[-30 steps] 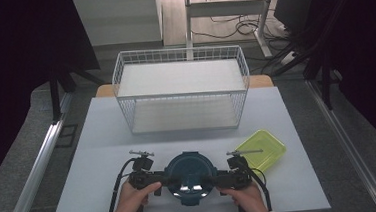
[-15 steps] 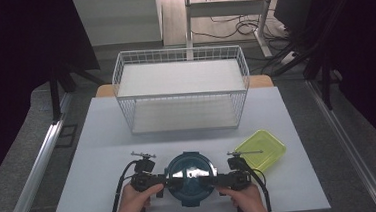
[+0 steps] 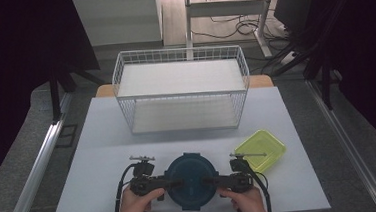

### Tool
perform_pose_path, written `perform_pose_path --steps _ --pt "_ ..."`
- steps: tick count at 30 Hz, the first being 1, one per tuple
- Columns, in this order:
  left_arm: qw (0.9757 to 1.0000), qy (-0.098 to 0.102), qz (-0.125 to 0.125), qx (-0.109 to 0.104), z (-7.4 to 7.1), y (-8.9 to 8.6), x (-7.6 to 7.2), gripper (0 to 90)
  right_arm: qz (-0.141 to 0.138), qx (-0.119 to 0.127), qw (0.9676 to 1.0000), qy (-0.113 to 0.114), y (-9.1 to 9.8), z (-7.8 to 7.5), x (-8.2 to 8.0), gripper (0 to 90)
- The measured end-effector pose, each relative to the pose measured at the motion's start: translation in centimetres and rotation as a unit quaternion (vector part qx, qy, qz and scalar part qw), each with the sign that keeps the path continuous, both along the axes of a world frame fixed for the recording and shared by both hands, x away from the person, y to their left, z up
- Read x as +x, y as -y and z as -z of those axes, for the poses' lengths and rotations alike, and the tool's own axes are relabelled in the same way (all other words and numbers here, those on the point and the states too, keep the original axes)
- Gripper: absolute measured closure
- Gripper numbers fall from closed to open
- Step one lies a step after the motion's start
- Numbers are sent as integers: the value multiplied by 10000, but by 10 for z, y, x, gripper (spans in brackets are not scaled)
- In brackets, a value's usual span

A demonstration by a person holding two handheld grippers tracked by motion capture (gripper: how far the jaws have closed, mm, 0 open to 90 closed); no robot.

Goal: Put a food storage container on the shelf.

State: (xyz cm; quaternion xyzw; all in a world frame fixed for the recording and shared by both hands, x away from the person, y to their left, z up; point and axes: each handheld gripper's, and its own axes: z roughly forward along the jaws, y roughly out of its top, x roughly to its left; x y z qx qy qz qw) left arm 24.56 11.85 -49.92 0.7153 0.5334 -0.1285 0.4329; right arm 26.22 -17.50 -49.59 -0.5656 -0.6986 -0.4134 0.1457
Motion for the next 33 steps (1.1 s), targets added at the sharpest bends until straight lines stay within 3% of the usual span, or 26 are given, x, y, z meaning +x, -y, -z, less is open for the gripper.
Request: perform_pose_path --steps 13,33 --pt "9999 148 -41 56 -7 -1 -4 338 104 86 9999 -15 2 -4 -2 326" --pt "9996 293 -52 36 -13 -3 -4 349 85 61 9998 190 0 -12 -1 323"
